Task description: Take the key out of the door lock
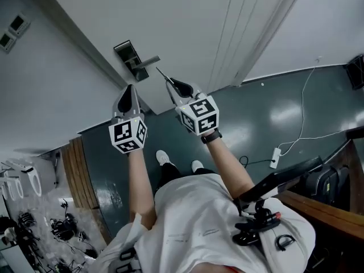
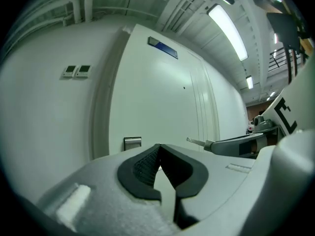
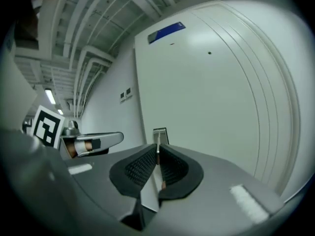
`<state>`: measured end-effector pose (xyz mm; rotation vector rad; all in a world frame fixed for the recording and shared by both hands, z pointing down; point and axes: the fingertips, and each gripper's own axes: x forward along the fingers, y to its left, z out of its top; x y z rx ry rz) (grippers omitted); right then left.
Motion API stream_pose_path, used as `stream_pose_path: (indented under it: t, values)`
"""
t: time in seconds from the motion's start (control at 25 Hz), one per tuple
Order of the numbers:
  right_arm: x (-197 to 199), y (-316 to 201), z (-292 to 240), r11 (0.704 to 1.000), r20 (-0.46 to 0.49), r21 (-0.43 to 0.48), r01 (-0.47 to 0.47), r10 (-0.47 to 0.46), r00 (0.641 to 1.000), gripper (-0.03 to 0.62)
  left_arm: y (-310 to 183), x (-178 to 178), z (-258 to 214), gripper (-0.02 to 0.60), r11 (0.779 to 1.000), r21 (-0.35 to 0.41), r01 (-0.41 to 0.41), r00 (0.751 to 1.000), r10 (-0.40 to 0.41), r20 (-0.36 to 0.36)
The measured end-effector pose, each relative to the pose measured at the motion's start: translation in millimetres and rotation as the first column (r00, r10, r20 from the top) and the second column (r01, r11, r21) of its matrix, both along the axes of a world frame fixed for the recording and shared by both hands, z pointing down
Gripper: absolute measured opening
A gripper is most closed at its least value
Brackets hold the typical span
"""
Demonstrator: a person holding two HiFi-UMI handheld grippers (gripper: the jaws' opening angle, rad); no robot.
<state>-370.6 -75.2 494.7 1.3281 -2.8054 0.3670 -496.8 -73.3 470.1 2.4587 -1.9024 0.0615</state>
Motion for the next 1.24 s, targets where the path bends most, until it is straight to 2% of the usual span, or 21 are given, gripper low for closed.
stream_pose_path:
  t: [0.04, 0.2, 0.32, 0.4, 0.52, 0.76, 0.88, 1.24]
  values:
    - [1, 5, -4, 1.0, -0.027, 0.021, 0.0, 0.0, 1.0, 0.028, 7, 7, -3, 0.0, 1.0, 0.01, 0.003, 1.0, -0.004, 0.009]
    - [9, 18, -10, 1.0, -0.005, 0.022, -0.008, 0.008, 1.0, 0.028, 23, 15, -13, 0.002, 0.999, 0.026, 0.047, 0.998, -0.048, 0.027]
    - [21, 25, -18, 0.999, -0.008, 0.046, -0.018, 0.019, 1.0, 0.028, 27, 19, -17, 0.002, 0.996, 0.041, 0.085, 0.996, -0.086, 0.01]
    - [31, 23, -25, 0.997, 0.022, 0.046, -0.055, 0.054, 0.998, 0.028, 28, 27, -23, 0.002, 0.995, 0.064, 0.073, 0.997, -0.073, 0.003]
    - [34, 18, -30, 0.994, 0.007, 0.053, -0.094, 0.094, 0.996, 0.028, 35, 35, -30, 0.002, 0.994, 0.092, 0.05, 0.999, -0.05, -0.002]
    - [12, 26, -51, 0.995, 0.025, 0.084, -0.048, 0.046, 0.999, 0.029, 50, 23, -46, 0.002, 0.99, 0.128, 0.056, 0.998, -0.055, -0.007]
    - [10, 33, -41, 0.997, 0.029, 0.059, -0.039, 0.037, 0.999, 0.028, 55, 17, -44, 0.002, 0.989, 0.132, 0.065, 0.998, -0.061, -0.032]
    - [5, 32, -11, 1.0, 0.072, -0.018, -0.015, 0.016, 0.997, 0.028, 53, 5, -30, 0.002, 0.99, 0.11, 0.083, 0.996, -0.078, -0.044]
